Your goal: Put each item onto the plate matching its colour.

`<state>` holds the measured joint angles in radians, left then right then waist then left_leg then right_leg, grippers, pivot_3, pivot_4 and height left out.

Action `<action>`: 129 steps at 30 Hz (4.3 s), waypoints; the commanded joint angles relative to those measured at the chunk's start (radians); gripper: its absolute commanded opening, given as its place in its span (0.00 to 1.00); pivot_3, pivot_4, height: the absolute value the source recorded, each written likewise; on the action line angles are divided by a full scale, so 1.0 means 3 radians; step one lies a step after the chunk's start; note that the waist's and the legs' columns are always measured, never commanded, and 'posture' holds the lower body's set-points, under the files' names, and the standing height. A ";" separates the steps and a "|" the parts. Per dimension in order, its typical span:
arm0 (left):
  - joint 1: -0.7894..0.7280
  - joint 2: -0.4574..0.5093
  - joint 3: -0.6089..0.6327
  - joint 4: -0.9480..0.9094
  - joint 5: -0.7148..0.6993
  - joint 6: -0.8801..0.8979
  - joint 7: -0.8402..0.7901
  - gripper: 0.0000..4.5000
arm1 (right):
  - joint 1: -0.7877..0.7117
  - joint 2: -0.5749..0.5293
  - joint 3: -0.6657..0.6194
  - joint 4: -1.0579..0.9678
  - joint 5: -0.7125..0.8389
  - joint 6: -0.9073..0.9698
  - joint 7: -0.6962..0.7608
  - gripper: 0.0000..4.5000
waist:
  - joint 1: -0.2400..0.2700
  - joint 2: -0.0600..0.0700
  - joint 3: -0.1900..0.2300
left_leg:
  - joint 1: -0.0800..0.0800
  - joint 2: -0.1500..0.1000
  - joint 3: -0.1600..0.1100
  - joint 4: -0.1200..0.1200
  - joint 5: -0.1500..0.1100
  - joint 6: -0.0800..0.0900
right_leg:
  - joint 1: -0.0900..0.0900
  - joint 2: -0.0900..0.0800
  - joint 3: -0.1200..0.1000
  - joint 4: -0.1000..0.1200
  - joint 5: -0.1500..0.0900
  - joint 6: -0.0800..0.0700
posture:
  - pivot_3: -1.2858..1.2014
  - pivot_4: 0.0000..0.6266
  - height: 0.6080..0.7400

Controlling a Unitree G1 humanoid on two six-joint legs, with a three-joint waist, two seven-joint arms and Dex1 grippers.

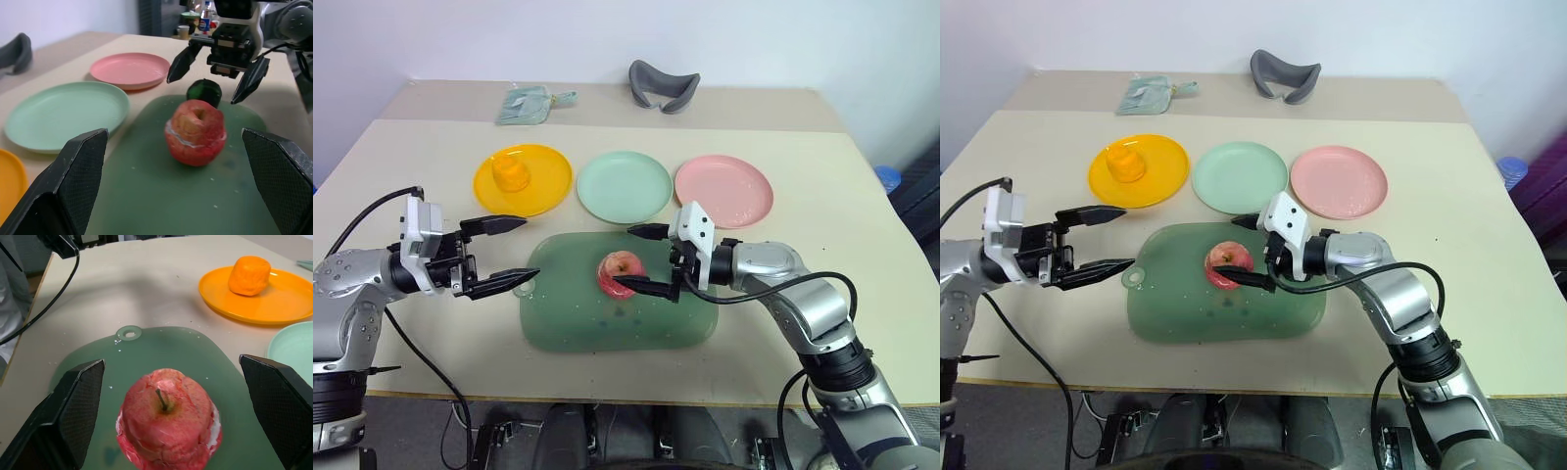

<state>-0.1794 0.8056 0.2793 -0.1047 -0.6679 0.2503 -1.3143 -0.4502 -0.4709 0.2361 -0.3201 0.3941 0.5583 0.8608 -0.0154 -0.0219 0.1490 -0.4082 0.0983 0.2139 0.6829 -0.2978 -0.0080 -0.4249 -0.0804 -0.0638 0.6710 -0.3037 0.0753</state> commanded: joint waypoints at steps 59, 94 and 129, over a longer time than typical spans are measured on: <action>0.0139 0.0209 -0.0046 0.0004 0.0081 -0.0206 -0.0538 1.00 | -0.0039 0.0146 -0.0176 0.0420 0.0198 -0.0072 0.0315 0.72 | -0.0007 0.0000 0.0000 | -0.0001 0.0000 0.0001 0.0000 0.0000 0.0000 | -0.0002 0.0000 0.0000 0.0001 0.0000 -0.0001 | 0.52 0.24 1.00; 0.0133 0.0177 -0.0144 -0.0085 0.0034 -0.0098 -0.0431 1.00 | -0.0084 0.0183 0.0033 0.0949 -0.0189 -0.0760 0.0632 0.81 | -0.0005 0.0000 0.0000 | 0.0000 0.0000 0.0000 0.0001 0.0000 0.0000 | -0.0002 0.0000 0.0000 0.0002 0.0000 -0.0001 | 0.52 0.24 1.00; 0.0052 -0.0103 -0.0325 -0.0144 0.0154 -0.0177 -0.0136 1.00 | -0.1694 0.0064 -0.1161 0.3587 -0.0736 -0.1077 -0.1306 0.49 | -0.0104 0.0018 0.0011 | -0.0001 0.0000 0.0004 -0.0002 0.0001 0.0000 | -0.0007 -0.0001 0.0003 0.0006 0.0000 0.0000 | 0.52 0.24 1.00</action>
<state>-0.1680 0.7738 0.1724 -0.1172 -0.6198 0.2087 -1.3603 -0.9144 -0.4511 -0.0880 0.7395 0.1759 0.2799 0.4733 -0.0466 -0.0165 0.1522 -0.4086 0.0983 0.2150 0.6822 -0.2976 -0.0079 -0.4269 -0.0805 -0.0628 0.6727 -0.3038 0.0751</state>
